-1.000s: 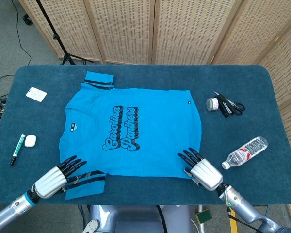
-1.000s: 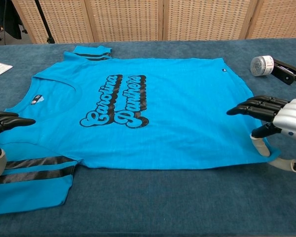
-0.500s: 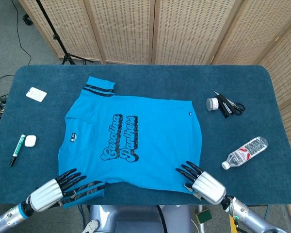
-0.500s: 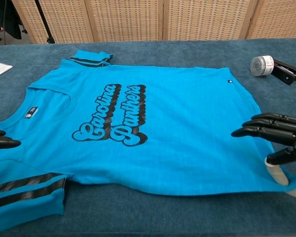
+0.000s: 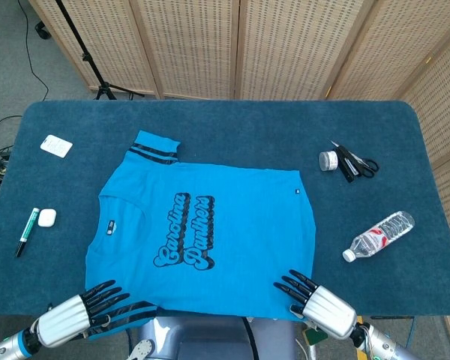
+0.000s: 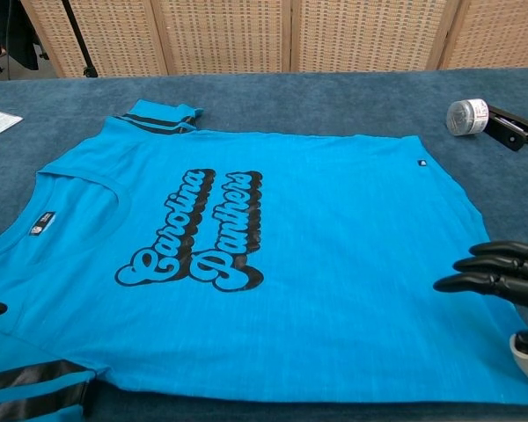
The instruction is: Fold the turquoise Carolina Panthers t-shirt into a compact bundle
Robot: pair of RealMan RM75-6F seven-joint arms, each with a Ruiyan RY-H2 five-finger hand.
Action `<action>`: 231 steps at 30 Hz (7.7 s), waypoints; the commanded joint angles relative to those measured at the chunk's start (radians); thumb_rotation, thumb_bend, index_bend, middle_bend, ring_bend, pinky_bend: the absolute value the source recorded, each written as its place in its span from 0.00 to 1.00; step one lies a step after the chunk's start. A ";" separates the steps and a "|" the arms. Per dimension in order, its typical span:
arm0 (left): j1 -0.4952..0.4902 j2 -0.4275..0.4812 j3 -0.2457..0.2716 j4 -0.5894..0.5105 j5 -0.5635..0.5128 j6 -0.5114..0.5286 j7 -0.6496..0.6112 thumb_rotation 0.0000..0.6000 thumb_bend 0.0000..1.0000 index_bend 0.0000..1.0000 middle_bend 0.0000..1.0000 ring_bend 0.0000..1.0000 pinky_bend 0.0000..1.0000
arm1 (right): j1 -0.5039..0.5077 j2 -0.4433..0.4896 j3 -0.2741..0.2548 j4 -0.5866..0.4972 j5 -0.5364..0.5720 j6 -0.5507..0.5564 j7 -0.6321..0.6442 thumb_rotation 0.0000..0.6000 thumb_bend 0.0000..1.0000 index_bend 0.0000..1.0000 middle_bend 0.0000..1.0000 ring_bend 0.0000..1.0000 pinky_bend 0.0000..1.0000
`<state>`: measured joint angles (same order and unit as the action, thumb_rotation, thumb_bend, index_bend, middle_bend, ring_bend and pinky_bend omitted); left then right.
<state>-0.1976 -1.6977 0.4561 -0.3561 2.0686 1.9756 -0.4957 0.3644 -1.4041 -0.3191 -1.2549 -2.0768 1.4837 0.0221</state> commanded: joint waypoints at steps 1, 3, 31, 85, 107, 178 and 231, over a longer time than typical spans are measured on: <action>0.006 -0.005 0.004 0.001 0.004 0.003 -0.006 1.00 0.64 0.78 0.00 0.00 0.00 | -0.005 -0.003 -0.002 0.006 -0.004 0.003 -0.001 1.00 0.44 0.66 0.09 0.00 0.00; 0.013 -0.011 0.007 0.002 0.007 0.005 -0.014 1.00 0.64 0.78 0.00 0.00 0.00 | -0.009 -0.005 -0.004 0.011 -0.008 0.008 -0.001 1.00 0.44 0.66 0.09 0.00 0.00; 0.056 -0.040 0.061 0.059 0.064 0.072 -0.045 1.00 0.64 0.78 0.00 0.00 0.00 | -0.063 0.011 -0.040 0.046 -0.095 0.106 -0.005 1.00 0.44 0.66 0.09 0.00 0.00; 0.062 -0.012 0.009 -0.035 -0.006 0.104 -0.201 1.00 0.64 0.78 0.00 0.00 0.00 | -0.060 0.038 -0.023 0.020 -0.114 0.143 0.077 1.00 0.41 0.67 0.09 0.00 0.00; -0.075 0.149 -0.183 -0.502 -0.166 -0.082 -0.096 1.00 0.63 0.79 0.00 0.00 0.00 | 0.102 0.169 0.158 -0.273 0.108 -0.071 0.139 1.00 0.41 0.67 0.09 0.00 0.00; -0.533 0.011 -0.638 -0.409 -0.643 -0.878 0.079 1.00 0.63 0.80 0.00 0.00 0.00 | 0.431 -0.107 0.566 0.230 0.923 -0.732 0.106 1.00 0.10 0.00 0.00 0.00 0.00; -0.664 -0.227 -0.695 0.063 -0.748 -1.114 -0.074 1.00 0.37 0.00 0.00 0.00 0.00 | 0.021 0.146 0.396 -0.060 0.547 -0.168 0.280 1.00 0.10 0.00 0.00 0.00 0.00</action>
<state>-0.8579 -1.9225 -0.2393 -0.2979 1.3185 0.8585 -0.5638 0.3859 -1.2577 0.0773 -1.3151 -1.5295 1.3152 0.3026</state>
